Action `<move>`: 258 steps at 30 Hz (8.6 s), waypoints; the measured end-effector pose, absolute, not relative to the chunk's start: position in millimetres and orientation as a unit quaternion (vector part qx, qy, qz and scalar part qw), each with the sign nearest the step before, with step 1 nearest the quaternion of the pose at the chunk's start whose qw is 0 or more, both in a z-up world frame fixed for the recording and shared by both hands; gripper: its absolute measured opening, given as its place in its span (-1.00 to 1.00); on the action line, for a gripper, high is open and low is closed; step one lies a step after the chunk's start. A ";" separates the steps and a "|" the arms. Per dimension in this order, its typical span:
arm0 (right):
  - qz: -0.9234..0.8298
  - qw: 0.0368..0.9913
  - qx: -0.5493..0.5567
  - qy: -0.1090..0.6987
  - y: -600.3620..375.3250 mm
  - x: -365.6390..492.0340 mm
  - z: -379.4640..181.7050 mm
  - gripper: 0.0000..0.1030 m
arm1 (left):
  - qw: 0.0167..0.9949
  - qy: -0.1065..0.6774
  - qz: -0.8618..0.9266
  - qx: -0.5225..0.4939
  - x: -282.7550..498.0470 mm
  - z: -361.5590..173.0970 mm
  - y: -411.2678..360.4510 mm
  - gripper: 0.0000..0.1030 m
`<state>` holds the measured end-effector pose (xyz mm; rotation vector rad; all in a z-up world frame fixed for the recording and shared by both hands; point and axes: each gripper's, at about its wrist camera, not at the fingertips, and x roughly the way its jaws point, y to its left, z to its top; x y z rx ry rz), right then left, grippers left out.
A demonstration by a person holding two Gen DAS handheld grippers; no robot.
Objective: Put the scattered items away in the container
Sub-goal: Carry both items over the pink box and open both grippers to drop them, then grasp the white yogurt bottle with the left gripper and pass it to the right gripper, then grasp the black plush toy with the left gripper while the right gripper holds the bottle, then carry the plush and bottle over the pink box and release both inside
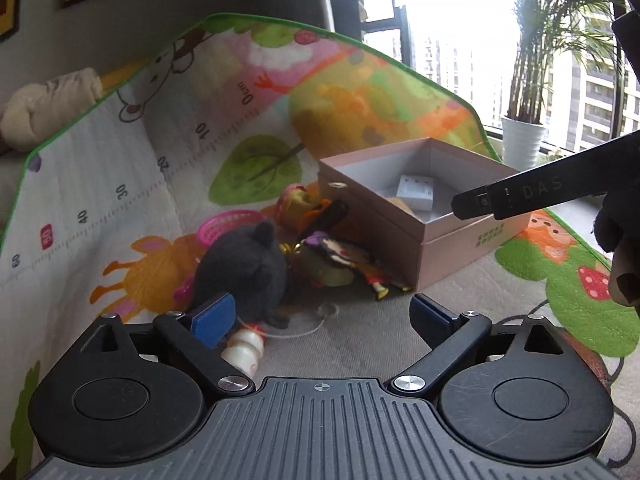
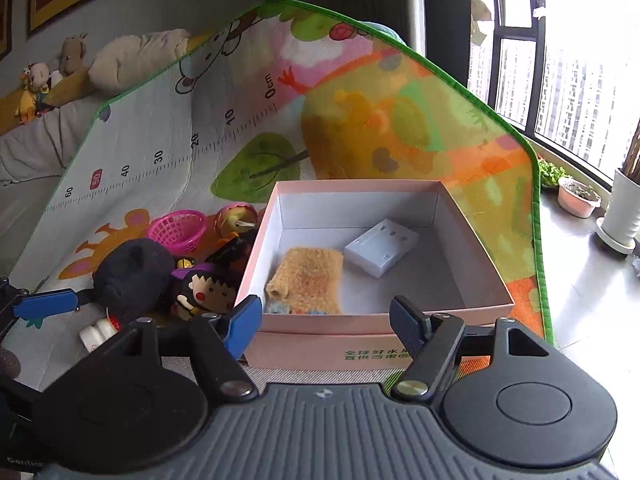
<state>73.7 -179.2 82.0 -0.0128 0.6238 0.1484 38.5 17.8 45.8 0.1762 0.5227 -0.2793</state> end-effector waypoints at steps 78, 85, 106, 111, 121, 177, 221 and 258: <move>0.182 0.927 -0.038 0.325 -113.1 -3.1 26.8 -0.09 | 0.947 0.307 -0.094 0.034 27.1 34.2 85.0 0.91; 0.082 0.947 -0.009 0.310 -185.2 -1.2 26.0 -0.09 | 0.953 0.278 -0.073 0.099 78.6 29.1 44.7 0.92; 0.065 0.954 0.014 0.294 -214.6 -1.6 13.2 -0.08 | 0.943 0.287 -0.073 0.151 75.7 31.0 21.0 0.38; 0.067 0.953 0.019 0.294 -216.2 -1.7 13.1 -0.08 | 0.934 0.299 -0.141 0.138 26.7 38.6 10.0 0.39; 0.065 0.953 0.020 0.296 -216.9 -1.5 12.7 -0.08 | 0.910 0.323 -0.227 0.127 -26.2 28.4 -14.1 0.42; 0.095 0.949 -0.030 0.299 -198.7 -45.0 12.0 -0.09 | 0.920 0.345 -0.166 0.079 -30.0 39.9 36.6 0.97; 0.076 0.960 -0.034 0.269 -216.8 -72.8 34.1 -0.09 | 0.921 0.332 -0.180 0.100 -17.1 32.3 -18.2 0.76; 0.105 0.951 -0.064 0.283 -217.2 89.1 72.1 0.30 | 0.948 0.241 -0.202 0.049 116.1 72.2 5.4 0.99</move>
